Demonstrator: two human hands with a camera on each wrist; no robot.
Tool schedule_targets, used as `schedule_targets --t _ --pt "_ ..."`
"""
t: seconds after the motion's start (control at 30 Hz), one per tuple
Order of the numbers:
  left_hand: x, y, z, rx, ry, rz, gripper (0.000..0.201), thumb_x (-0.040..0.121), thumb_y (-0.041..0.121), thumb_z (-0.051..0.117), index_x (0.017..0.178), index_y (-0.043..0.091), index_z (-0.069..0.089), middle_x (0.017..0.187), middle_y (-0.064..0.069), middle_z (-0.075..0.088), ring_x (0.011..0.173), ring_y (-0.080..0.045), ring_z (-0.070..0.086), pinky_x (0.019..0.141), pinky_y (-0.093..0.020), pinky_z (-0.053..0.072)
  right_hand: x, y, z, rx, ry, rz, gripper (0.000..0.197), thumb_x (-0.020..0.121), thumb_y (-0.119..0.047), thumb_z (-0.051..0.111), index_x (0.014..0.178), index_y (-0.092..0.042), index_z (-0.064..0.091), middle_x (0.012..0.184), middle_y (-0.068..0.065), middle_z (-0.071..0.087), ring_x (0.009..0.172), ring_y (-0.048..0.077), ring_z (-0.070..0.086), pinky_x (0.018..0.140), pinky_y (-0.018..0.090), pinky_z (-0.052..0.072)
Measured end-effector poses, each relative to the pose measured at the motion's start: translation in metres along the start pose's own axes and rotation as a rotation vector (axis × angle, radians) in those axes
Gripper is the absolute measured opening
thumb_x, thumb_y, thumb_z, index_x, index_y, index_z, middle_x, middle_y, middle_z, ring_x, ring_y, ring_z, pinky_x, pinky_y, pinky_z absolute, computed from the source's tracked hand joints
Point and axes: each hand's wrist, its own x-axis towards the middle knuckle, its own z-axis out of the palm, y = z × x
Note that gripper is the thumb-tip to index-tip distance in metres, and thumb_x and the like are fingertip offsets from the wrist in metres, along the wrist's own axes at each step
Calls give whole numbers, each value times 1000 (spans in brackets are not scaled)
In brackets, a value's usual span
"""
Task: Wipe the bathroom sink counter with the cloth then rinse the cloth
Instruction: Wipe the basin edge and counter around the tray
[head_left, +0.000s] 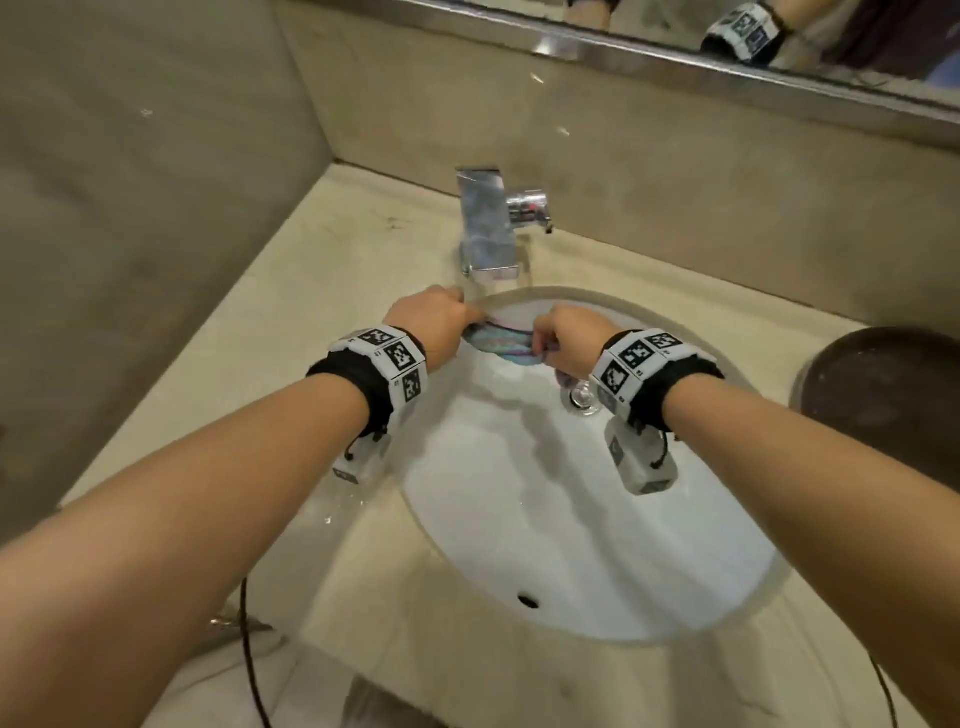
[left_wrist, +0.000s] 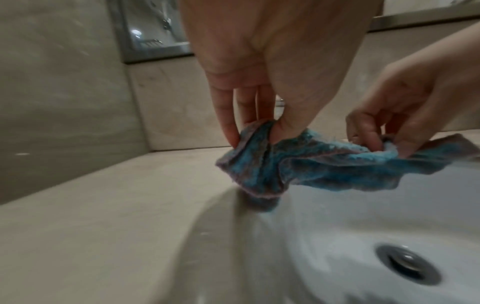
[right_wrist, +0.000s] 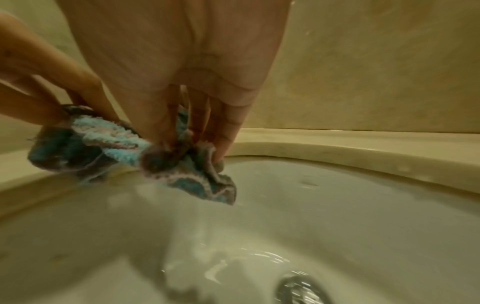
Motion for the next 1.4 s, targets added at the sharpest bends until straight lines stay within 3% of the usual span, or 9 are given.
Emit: schedule_targets --t 0.17,0.27,0.43,0.53,0.7,0.9,1.0,1.13,1.4 --pt "-39 -79 -21 -6 98 -145 39 86 13 55 124 21 57 116 -13 53 111 -32 49 75 -38 45 22 -83 -9 15 2 -158 19 84 -1 52 84 -20 54 63 2 57 65 24 60 77 32 56" --pt "-52 -118 -29 -33 229 -183 36 88 10 51 121 20 61 115 -13 53 112 -31 48 76 -40 45 32 -121 -13 -39 53 -268 12 84 -7 57 90 -17 60 95 9 61 78 28 62 81 39 54" --pt "-69 -157 -30 -21 348 -174 31 84 5 56 113 11 64 107 -19 57 98 -37 54 64 -42 46 49 -158 -23 -93 326 -325 23 87 -5 49 107 -6 58 117 14 51 107 30 49 79 33 39" --pt "-74 -173 -13 39 278 -56 31 72 5 65 103 9 67 93 -19 64 79 -39 62 58 -41 48 61 -157 -14 -173 341 -295 25 87 -3 47 110 -10 51 115 12 53 106 30 49 75 33 36" --pt "-77 -171 12 -55 47 -128 34 94 36 42 124 21 45 117 -6 61 103 -30 61 74 -34 45 77 -143 17 -169 56 -165 48 92 -41 50 135 -21 37 121 10 59 107 31 59 89 41 48" --pt "-59 -169 40 -84 -13 -103 39 96 37 41 128 18 51 132 -8 53 120 -29 49 91 -39 44 88 -149 39 -251 69 -272 38 96 -24 42 132 -16 50 126 12 55 116 33 52 92 41 47" --pt "-52 -161 58 -105 -32 -137 55 97 37 40 147 19 26 154 -4 26 139 -27 25 107 -40 34 93 -142 58 -314 63 -275 51 96 -24 44 144 -9 34 148 18 33 135 33 36 103 45 41" --pt "-21 -167 51 -168 -60 -168 56 99 36 35 150 23 15 159 -2 10 144 -29 12 114 -43 25 108 -131 52 -343 0 -117 63 101 -30 32 151 -11 0 159 15 -4 149 26 0 121 37 10" --pt "50 -192 33 -143 -184 -120 59 100 34 30 151 23 2 160 -2 -6 147 -31 2 119 -47 16 158 -119 37 -331 58 49 72 97 -50 27 151 -20 -9 159 7 -15 148 22 -8 120 37 1"
